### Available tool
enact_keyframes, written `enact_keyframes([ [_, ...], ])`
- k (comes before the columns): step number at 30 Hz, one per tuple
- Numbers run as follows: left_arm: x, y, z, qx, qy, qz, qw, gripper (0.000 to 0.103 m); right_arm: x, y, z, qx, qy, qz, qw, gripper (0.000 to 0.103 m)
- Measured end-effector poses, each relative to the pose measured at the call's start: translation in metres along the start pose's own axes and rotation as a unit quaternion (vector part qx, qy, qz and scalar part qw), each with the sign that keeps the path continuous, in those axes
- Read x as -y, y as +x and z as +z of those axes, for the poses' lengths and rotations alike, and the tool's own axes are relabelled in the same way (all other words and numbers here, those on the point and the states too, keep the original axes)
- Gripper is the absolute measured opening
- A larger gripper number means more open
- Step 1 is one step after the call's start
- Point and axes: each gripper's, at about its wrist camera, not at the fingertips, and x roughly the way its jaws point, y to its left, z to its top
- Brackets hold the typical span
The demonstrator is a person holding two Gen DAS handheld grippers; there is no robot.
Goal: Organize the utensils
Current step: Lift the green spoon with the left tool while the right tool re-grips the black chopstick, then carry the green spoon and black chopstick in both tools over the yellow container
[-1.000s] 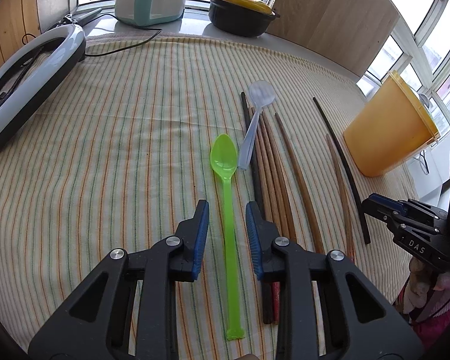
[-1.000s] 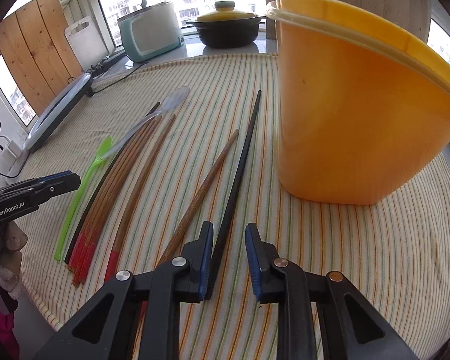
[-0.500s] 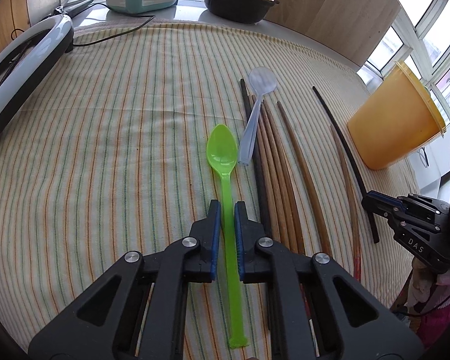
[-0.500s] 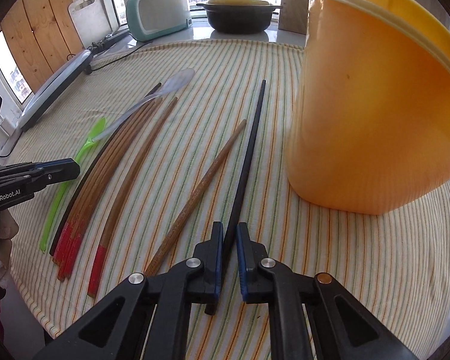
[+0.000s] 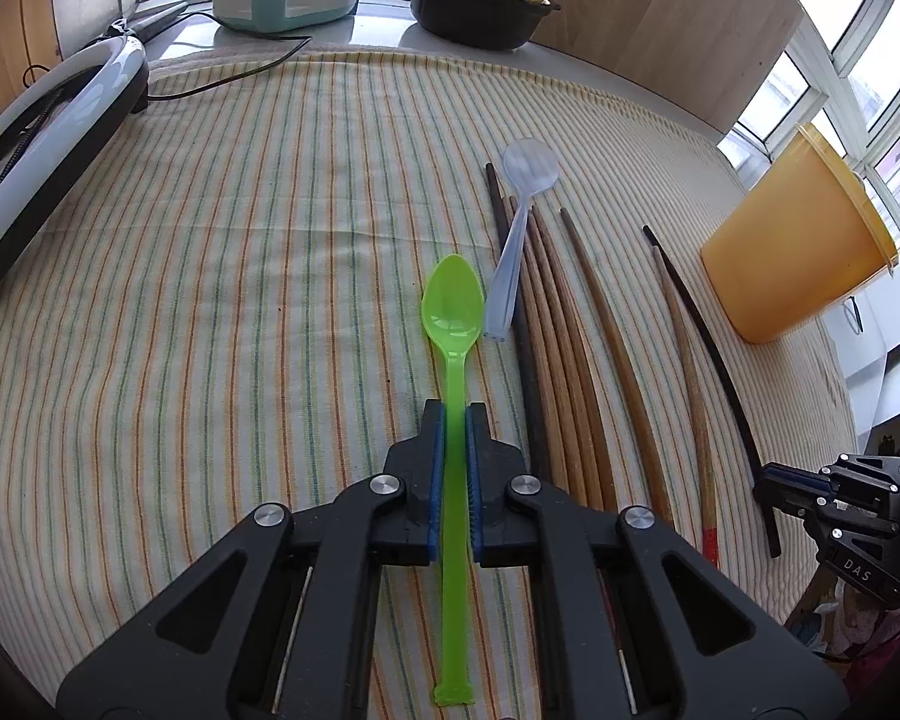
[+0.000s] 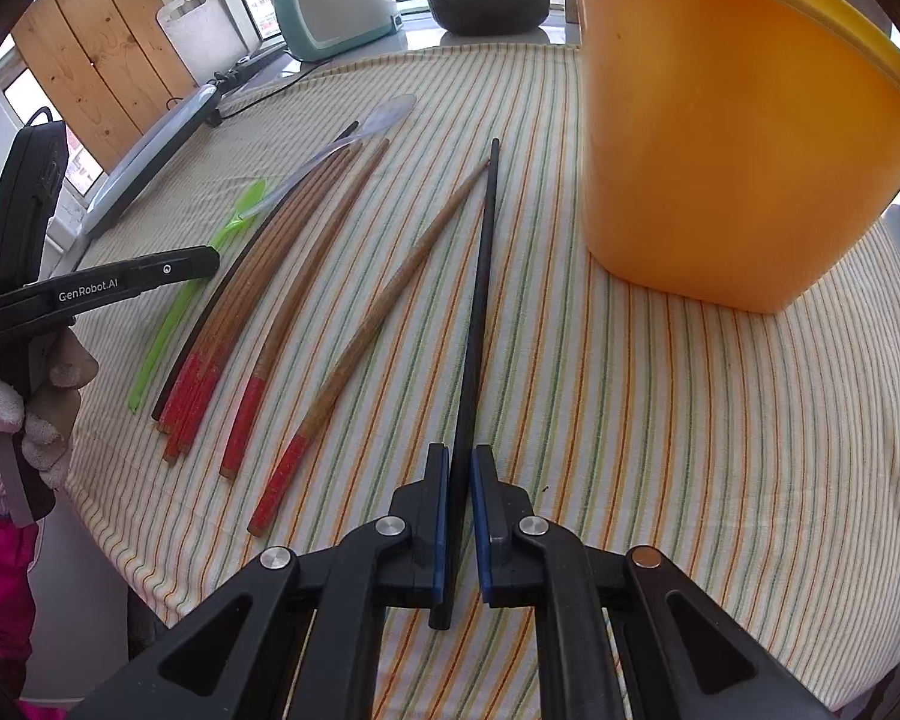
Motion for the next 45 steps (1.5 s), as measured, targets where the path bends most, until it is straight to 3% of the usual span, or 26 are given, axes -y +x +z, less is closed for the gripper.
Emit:
enact_keyframes([
  [4,0.000,-0.001,-0.001,0.000,-0.002,0.001,1.0000,0.004,0.002,0.000,0.012,0.009,-0.008,-0.016,1.000,0.022],
  [12,-0.001,-0.001,-0.001,0.001,-0.009,-0.001,1.0000,0.004,0.000,0.009,0.060,0.017,-0.035,-0.044,0.998,0.022],
  [19,-0.002,-0.001,-0.001,0.001,-0.013,-0.005,0.9999,0.004,-0.007,0.033,0.070,0.002,-0.055,-0.069,0.996,0.020],
  [20,-0.003,-0.001,-0.001,0.002,-0.014,-0.005,0.9999,0.004,-0.009,0.034,0.071,0.000,-0.061,-0.069,0.996,0.015],
  [23,-0.006,-0.003,-0.001,0.008,-0.014,-0.005,0.9999,0.004,-0.011,0.033,0.072,0.001,-0.067,-0.064,0.996,0.006],
  [28,-0.012,-0.015,0.002,0.022,-0.027,-0.005,0.9994,0.004,-0.012,0.028,0.074,0.009,-0.065,-0.043,0.997,0.003],
  [36,-0.010,-0.044,0.021,0.061,-0.037,-0.009,0.9974,0.004,-0.011,-0.011,0.093,0.071,-0.044,-0.007,0.996,0.003],
  [45,0.014,-0.073,0.053,0.113,-0.035,-0.041,0.9921,0.004,-0.013,-0.056,0.112,0.143,-0.033,0.038,0.989,0.003],
])
